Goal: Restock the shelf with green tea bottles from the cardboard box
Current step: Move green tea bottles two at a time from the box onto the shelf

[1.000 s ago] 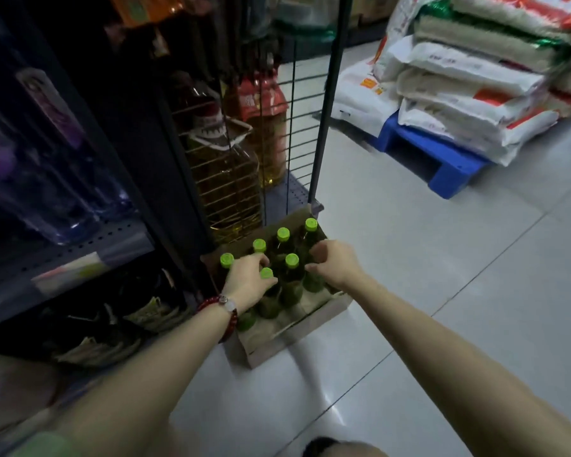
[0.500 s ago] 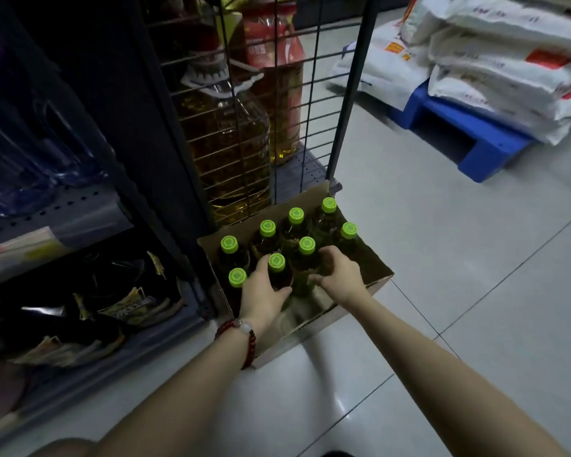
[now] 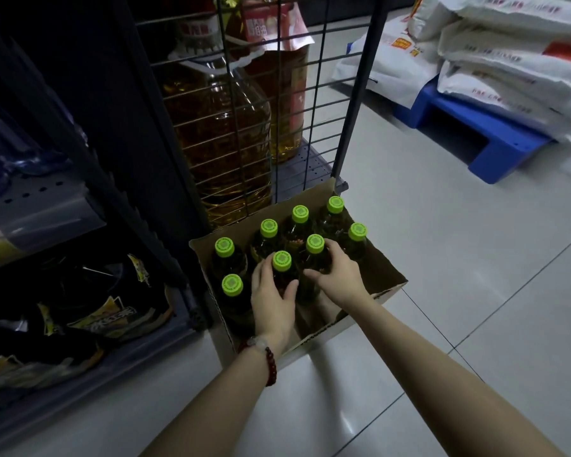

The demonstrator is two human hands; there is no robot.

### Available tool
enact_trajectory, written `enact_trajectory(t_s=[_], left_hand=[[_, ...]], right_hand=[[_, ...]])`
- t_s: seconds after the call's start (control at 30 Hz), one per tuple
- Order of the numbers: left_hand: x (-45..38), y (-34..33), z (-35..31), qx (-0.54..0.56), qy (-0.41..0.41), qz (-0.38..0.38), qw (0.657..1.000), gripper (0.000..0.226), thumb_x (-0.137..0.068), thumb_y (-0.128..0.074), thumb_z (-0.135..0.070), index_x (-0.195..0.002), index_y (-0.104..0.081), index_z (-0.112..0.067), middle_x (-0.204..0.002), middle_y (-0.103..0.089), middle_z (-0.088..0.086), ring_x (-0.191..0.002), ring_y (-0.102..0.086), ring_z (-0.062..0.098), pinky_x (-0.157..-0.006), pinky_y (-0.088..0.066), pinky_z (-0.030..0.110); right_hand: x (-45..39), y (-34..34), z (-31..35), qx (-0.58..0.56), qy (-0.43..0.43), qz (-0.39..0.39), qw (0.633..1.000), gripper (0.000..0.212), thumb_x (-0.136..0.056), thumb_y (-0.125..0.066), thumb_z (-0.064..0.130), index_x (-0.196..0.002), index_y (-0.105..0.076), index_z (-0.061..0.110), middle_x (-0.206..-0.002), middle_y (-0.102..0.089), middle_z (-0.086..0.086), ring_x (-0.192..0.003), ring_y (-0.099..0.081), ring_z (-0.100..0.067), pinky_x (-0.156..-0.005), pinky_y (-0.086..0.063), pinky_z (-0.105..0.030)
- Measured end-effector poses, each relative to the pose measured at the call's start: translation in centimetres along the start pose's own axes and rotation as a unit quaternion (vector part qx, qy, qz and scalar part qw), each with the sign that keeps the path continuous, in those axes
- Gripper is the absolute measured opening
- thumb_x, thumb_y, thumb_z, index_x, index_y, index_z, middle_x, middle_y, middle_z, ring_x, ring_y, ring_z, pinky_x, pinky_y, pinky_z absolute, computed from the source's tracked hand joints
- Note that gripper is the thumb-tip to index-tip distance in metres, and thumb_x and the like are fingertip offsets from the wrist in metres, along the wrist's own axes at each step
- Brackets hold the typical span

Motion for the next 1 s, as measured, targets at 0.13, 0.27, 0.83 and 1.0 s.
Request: enact_trajectory(t_s=[0.13, 0.27, 0.83, 1.0], left_hand=[[-0.2, -0.7, 0.4, 0.01, 0.011, 0.024, 1.0, 0.068, -0.085, -0.065, -0.016, -0.143, -0.031, -0.023, -0.15, -0.031, 0.006, -0.137, -0.034, 0.023, -0.096, -0.033, 0.019], [-0.6, -1.3, 0.9, 0.012, 0.036, 0.027, 0.999, 0.074, -0.081, -0.069, -0.011, -0.142, -0.03, -0.026, -0.15, -0.029, 0.008, -0.139, -0.031, 0.026, -0.105, -0.035, 0.033], [0.3, -0.1, 0.0, 0.015, 0.04, 0.09, 0.995, 0.079, -0.074, -0.077, -0.024, -0.139, -0.034, -0.027, -0.138, -0.048, 0.005, -0.129, -0.046, 0.024, -0.106, -0.042, 0.043], [1.0, 2.2, -2.6, 0.045, 0.012, 0.09, 0.995, 0.081, -0.062, -0.085, -0.025, -0.128, -0.039, -0.038, -0.126, -0.06, -0.004, -0.117, -0.055, 0.015, -0.103, -0.046, 0.038]], right_hand=[[-0.5, -0.1, -0.2, 0.005, 0.01, 0.0, 1.0, 0.073, -0.079, -0.074, 0.018, -0.141, -0.036, 0.02, -0.135, -0.055, -0.006, -0.128, -0.048, -0.024, -0.104, -0.039, -0.03], [-1.1, -0.5, -0.6, 0.008, 0.023, 0.004, 1.0, 0.076, -0.076, -0.077, 0.018, -0.14, -0.037, 0.021, -0.134, -0.056, -0.004, -0.128, -0.049, -0.023, -0.105, -0.04, -0.031], [0.8, 2.5, 0.8, -0.009, 0.077, -0.024, 0.997, 0.075, -0.06, -0.087, 0.03, -0.127, -0.056, 0.019, -0.114, -0.068, 0.005, -0.11, -0.06, -0.009, -0.097, -0.049, -0.025], [3.5, 5.6, 2.9, -0.027, 0.097, -0.056, 0.993, 0.065, -0.058, -0.085, 0.032, -0.118, -0.06, 0.022, -0.105, -0.071, 0.009, -0.1, -0.065, -0.006, -0.091, -0.051, -0.022]])
Point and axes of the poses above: each hand's wrist, its own x-axis away from the middle knuckle, its own y-axis out of the back of the hand, z = x × y, the point moved 8 cm from there along -x, towards the middle knuckle
